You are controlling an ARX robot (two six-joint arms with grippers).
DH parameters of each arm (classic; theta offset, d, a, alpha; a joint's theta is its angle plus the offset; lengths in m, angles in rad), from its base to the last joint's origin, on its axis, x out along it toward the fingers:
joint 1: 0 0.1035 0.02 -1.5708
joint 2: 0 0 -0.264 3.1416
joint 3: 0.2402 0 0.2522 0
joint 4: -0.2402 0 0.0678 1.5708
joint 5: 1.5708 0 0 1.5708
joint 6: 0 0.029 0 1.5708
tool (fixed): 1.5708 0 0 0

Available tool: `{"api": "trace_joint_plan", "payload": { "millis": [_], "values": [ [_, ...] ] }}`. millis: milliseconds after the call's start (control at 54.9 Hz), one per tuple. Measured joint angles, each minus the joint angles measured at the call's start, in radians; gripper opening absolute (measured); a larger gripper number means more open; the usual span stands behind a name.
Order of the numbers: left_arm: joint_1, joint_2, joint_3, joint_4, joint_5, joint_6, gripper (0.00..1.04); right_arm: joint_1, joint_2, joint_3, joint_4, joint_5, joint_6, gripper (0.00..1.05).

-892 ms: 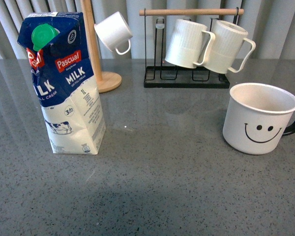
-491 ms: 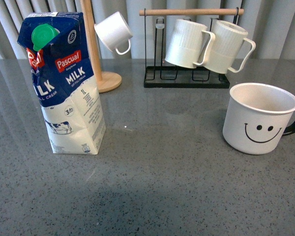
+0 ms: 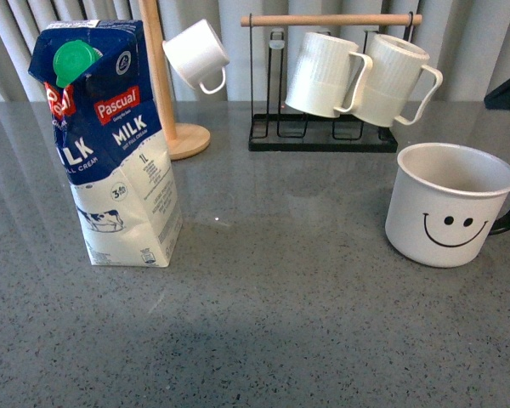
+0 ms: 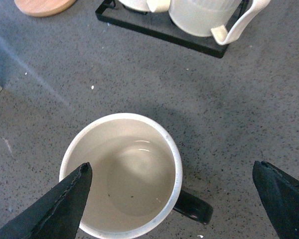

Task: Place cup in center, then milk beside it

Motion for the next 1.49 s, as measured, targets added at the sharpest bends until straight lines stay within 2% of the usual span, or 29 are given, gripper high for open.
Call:
{"api": "trace_joint_plan", "payload": {
  "millis": [127,146,182,382,437,546,564,965,1074,1274,1493],
  "values": [
    [0.000,0.000,0.000,0.000,0.000,0.000,0.98,0.014,0.111,0.036,-0.090,-0.002,-0.098,0.97],
    [0.000,0.000,0.000,0.000,0.000,0.000,0.98,0.014,0.117,0.039,-0.089,-0.002,-0.108,0.90],
    [0.000,0.000,0.000,0.000,0.000,0.000,0.98,0.014,0.131,0.047,-0.084,-0.001,-0.113,0.83],
    [0.000,0.000,0.000,0.000,0.000,0.000,0.98,0.027,0.155,0.067,-0.075,0.000,-0.113,0.57],
    [0.000,0.000,0.000,0.000,0.000,0.000,0.98,0.034,0.161,0.072,-0.072,0.002,-0.113,0.45],
    [0.000,0.000,0.000,0.000,0.000,0.000,0.98,0.034,0.167,0.073,-0.068,0.005,-0.113,0.32],
    [0.000,0.000,0.000,0.000,0.000,0.000,0.98,0.034,0.174,0.074,-0.060,0.007,-0.108,0.05],
    [0.000,0.000,0.000,0.000,0.000,0.000,0.98,0.048,0.139,0.098,-0.056,-0.012,-0.039,0.03],
    [0.000,0.000,0.000,0.000,0.000,0.000,0.98,0.078,0.102,0.115,-0.057,-0.016,-0.002,0.03],
    [0.000,0.000,0.000,0.000,0.000,0.000,0.98,0.185,0.061,0.096,-0.037,-0.008,0.076,0.03],
    [0.000,0.000,0.000,0.000,0.000,0.000,0.98,0.229,0.074,0.053,-0.003,0.026,0.125,0.03]
  ]
}}
